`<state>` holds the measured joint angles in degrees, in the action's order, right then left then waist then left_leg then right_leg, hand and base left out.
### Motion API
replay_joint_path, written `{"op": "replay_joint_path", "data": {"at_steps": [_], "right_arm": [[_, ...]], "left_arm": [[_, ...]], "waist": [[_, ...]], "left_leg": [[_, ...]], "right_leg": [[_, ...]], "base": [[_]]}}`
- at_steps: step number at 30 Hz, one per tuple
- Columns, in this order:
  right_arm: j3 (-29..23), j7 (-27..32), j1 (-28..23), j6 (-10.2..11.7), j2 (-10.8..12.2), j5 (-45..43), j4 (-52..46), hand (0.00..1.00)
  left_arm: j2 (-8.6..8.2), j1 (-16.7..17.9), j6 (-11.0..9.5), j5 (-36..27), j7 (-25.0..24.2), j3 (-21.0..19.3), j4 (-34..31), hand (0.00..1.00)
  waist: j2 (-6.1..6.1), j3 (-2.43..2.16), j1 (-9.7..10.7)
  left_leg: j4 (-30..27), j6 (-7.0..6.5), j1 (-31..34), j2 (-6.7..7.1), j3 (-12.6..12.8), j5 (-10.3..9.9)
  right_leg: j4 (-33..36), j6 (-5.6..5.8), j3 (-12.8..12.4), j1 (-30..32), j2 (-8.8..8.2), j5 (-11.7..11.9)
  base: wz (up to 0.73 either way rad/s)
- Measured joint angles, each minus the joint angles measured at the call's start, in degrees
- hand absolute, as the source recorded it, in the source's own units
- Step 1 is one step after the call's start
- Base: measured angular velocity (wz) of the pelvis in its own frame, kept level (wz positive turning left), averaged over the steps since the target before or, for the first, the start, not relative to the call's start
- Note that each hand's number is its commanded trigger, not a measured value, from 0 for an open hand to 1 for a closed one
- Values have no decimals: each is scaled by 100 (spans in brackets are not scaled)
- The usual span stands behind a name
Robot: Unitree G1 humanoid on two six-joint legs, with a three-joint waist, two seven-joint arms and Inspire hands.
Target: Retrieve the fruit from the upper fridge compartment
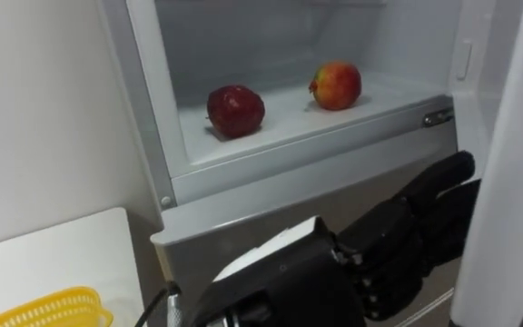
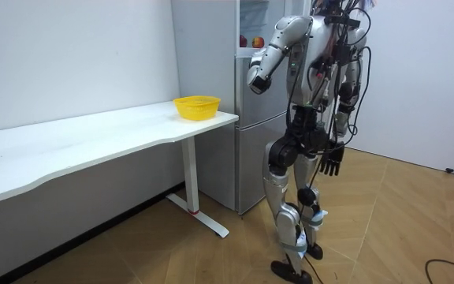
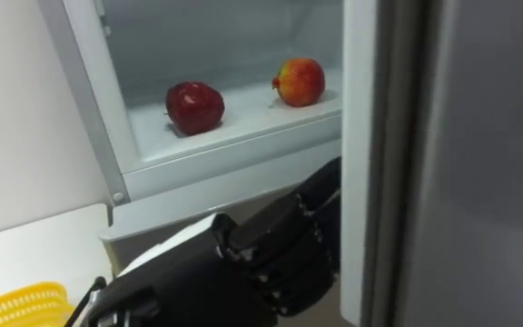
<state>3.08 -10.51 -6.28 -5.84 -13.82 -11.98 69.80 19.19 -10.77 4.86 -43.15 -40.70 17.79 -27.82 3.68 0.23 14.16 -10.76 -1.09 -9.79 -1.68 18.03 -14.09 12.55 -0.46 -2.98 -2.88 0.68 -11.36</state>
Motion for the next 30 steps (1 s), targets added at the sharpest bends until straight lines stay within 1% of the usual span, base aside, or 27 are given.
{"op": "replay_joint_path", "data": {"at_steps": [3,5,7,9,11,12,13,15,17,19,22,24,26,29,30], "right_arm": [[-34,-2,-12,-1,-6,67,3,0],[-53,3,-36,11,-13,83,20,0],[-53,8,-59,58,-20,83,153,0],[-65,8,-63,81,-43,82,200,0],[-167,7,-133,81,-56,82,193,0],[-223,7,-172,81,-71,87,188,0],[-224,8,-188,75,-94,100,191,0],[-226,12,-193,74,-117,136,188,0],[-229,41,-186,75,-124,169,188,0],[-278,43,-165,79,-124,192,188,0],[-323,61,-161,78,-123,263,186,0],[-323,111,-172,74,-123,296,183,0],[-321,144,-176,74,-122,291,174,0],[-322,158,-156,30,-123,257,151,0],[-324,158,-149,-3,-123,259,152,0]], "left_arm": [[-4,-33,3,0,35,101,87,0],[-3,-81,2,20,53,102,110,0],[-1,-344,0,22,57,154,293,0],[-8,-461,-1,22,77,159,368,0],[-7,-525,-1,22,135,160,373,0],[-2,-556,1,22,152,174,374,0],[3,-590,2,22,169,207,374,0],[11,-640,8,22,182,245,374,0],[-14,-743,67,23,185,273,374,0],[-2,-923,189,27,184,277,378,0],[-11,-1096,266,76,186,291,390,0],[-15,-1263,266,110,239,366,450,0],[-29,-1313,266,109,337,427,476,0],[-78,-1517,267,109,415,518,604,0],[-99,-1636,267,109,442,567,691,0]], "waist": [[40,4,111],[71,12,143],[91,17,169],[113,23,202],[121,19,280],[125,17,310],[131,15,326],[132,15,366],[133,14,415],[146,6,435],[166,-6,454],[168,-5,455],[180,-8,473],[196,1,601],[204,5,624]], "left_leg": [[1,0,2,13,4,0],[1,0,-20,7,68,0],[4,0,-34,-19,80,0],[5,1,-28,-25,89,0],[7,1,-31,-31,109,0],[7,1,-37,-39,160,0],[5,2,-35,-51,228,-1],[4,2,-35,-56,243,-1],[-3,2,-35,-60,245,-1],[-4,2,-36,-64,244,-1],[-8,2,12,-73,242,-1],[-6,2,21,-76,249,-1],[-8,2,11,-79,264,-1],[-5,2,14,-82,270,-1],[-4,2,11,-82,288,-1]], "right_leg": [[-11,7,-43,2,12,6],[-18,7,-92,1,30,22],[-36,5,-132,-12,39,44],[-60,4,-155,-10,47,67],[-76,2,-157,-20,53,76],[-78,-3,-164,-16,59,80],[-80,-8,-167,-4,65,88],[-86,-12,-184,4,72,92],[-89,-13,-204,10,82,92],[-92,-15,-222,20,92,93],[-88,-27,-244,90,103,100],[-83,-31,-282,97,115,109],[-88,-33,-333,95,132,111],[-90,-33,-366,95,136,111],[-91,-33,-398,98,142,111]], "base": [[-3],[-11],[-8],[-7],[-4],[-12],[-13],[-9],[-5],[-5],[-6],[-3],[-10],[-2],[-13]]}}
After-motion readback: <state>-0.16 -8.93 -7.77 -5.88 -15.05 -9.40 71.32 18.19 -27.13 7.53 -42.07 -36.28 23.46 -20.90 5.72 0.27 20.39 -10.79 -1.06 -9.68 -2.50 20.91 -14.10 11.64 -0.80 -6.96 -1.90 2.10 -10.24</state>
